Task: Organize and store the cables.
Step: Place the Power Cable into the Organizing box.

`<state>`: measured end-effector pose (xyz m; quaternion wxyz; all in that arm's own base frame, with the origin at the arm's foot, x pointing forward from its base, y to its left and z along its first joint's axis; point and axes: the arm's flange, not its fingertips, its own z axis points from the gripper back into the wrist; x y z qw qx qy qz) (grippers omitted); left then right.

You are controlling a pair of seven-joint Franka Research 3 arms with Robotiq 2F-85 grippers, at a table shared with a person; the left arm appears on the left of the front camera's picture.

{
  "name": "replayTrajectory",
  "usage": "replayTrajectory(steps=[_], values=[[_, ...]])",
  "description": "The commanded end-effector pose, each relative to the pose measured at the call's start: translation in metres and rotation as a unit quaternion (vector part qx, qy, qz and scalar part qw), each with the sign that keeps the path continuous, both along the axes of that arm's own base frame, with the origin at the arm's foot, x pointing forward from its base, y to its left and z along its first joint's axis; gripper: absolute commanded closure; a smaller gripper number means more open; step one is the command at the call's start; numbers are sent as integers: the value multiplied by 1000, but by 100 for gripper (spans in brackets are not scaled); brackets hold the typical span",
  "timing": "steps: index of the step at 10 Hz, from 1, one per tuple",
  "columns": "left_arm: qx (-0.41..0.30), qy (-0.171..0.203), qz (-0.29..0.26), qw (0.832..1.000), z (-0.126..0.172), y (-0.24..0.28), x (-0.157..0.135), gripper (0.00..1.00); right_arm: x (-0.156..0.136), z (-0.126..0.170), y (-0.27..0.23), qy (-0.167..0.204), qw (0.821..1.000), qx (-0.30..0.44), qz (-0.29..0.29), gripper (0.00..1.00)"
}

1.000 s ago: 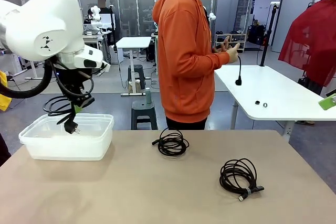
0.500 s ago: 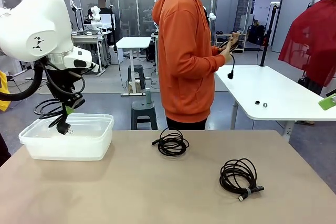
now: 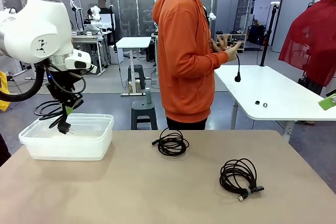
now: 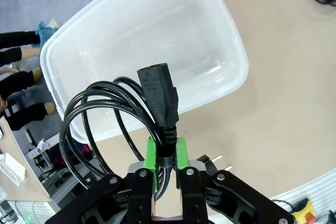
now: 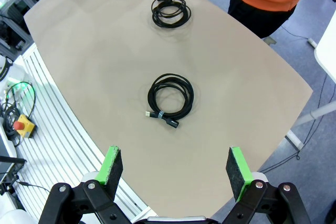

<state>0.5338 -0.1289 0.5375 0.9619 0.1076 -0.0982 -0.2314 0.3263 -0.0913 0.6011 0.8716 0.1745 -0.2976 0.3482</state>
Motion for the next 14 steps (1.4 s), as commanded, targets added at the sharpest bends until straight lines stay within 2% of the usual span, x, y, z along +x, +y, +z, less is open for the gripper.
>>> replayTrajectory(steps=[1,5,8,11,14], values=[[-4,-17,30,999,1,4,18,83,0,0,-1,-3,1000,3,7,0],[-25,-18,92,995,-8,40,69,83,0,0,-1,-3,1000,3,7,0],[-46,-9,136,990,-29,64,98,83,0,0,-1,-3,1000,3,7,0],[-62,3,180,982,-59,82,119,83,0,0,-1,-3,1000,3,7,0],[-71,16,201,977,-83,89,125,83,0,0,-1,-3,1000,3,7,0]])
